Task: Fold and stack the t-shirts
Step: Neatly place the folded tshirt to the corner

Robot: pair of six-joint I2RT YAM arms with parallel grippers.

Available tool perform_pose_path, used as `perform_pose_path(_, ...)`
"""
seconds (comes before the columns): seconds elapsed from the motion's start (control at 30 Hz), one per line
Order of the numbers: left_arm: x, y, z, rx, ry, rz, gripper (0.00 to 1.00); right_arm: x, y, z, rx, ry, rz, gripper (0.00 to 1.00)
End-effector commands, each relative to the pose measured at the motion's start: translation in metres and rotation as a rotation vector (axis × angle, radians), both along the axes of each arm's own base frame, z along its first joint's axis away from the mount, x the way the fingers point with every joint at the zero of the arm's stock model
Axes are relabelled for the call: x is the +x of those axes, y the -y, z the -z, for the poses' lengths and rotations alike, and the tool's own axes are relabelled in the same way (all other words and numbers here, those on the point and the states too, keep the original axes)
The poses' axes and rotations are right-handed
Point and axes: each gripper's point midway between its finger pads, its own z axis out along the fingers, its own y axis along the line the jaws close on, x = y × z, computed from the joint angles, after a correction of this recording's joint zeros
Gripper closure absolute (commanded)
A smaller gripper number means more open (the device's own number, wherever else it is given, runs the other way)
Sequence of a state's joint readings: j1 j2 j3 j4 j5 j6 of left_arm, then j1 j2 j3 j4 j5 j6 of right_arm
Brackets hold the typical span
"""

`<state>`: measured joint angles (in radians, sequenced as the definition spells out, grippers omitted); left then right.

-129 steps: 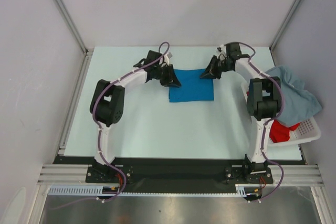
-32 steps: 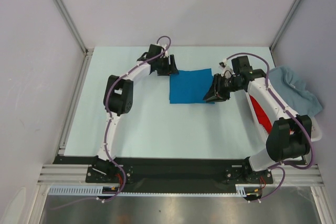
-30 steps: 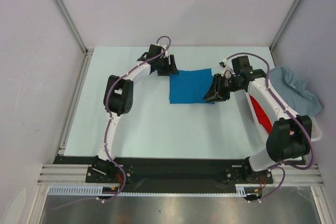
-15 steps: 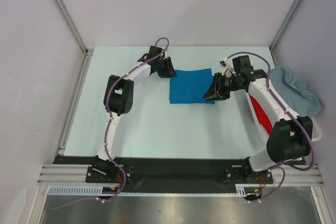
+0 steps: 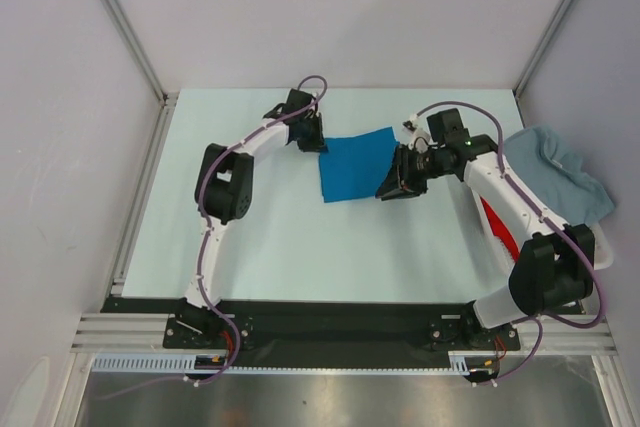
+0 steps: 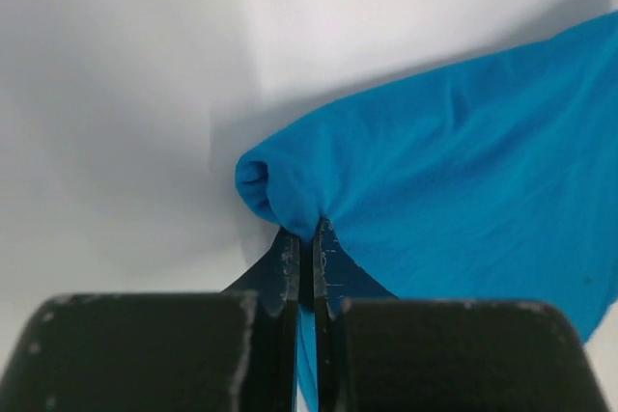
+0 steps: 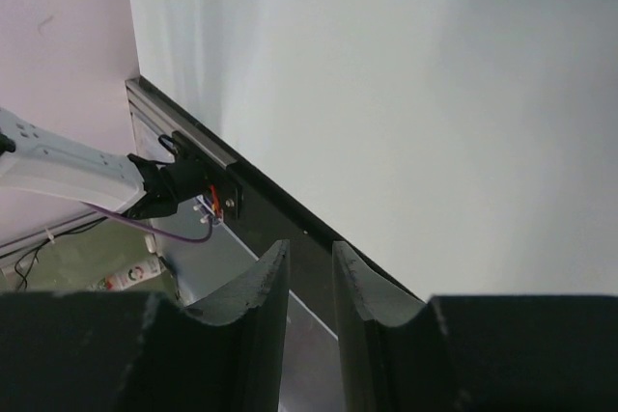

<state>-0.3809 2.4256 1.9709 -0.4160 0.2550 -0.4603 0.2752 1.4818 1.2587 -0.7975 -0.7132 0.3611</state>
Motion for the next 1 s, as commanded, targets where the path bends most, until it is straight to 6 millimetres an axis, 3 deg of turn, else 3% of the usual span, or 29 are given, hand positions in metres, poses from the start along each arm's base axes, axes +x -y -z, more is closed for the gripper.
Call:
perform_pose_path(0.0,-0.014,-0.05,-0.015,0.233,0.019,-0.021,1.0,-0.011,-0.011,-0.02,0.001,0.024,-0.002,0.7)
perform_pose_path(0.03,-0.018,-0.057,-0.025,0.265,0.024,-0.025,1.0,-0.014,-0.017,-0.024,-0.006,0.035,-0.016,0.7)
perform_pose_path(0.2,-0.036,-0.111,-0.036,0.523,0.023,-0.05,1.0,-0.015,-0.018,-0.024,-0.078,0.033,0.012,0.7)
perform_pose_path(0.37,-0.033,-0.173,-0.063,0.713,0.074,-0.102,1.0,-0.018,-0.026,-0.026,-0.098,0.025,-0.003,0.7)
perform_pose_path(0.43,-0.026,-0.201,-0.071,0.754,0.1,-0.142,1.0,-0.019,-0.029,-0.024,-0.128,0.037,-0.022,0.71)
perform_pose_path(0.67,0.013,-0.264,-0.096,0.862,0.196,-0.19,1.0,-0.017,-0.046,-0.001,-0.184,-0.006,-0.096,0.71)
perform_pose_path(0.7,0.02,-0.268,-0.088,0.883,0.194,-0.182,1.0,-0.013,-0.047,0.0,-0.189,-0.003,-0.096,0.71)
perform_pose_path(0.77,0.036,-0.284,-0.097,0.941,0.222,-0.172,1.0,-0.005,-0.046,0.009,-0.219,-0.016,-0.098,0.71)
perform_pose_path(0.8,0.042,-0.29,-0.087,0.975,0.208,-0.163,1.0,0.001,-0.047,0.005,-0.221,-0.002,-0.094,0.71)
perform_pose_path(0.83,0.052,-0.301,-0.098,1.01,0.233,-0.167,1.0,0.005,-0.044,0.007,-0.235,-0.007,-0.086,0.71)
perform_pose_path(0.97,0.079,-0.339,-0.109,1.06,0.279,-0.232,1.0,0.025,-0.047,0.018,-0.222,-0.05,-0.049,0.71)
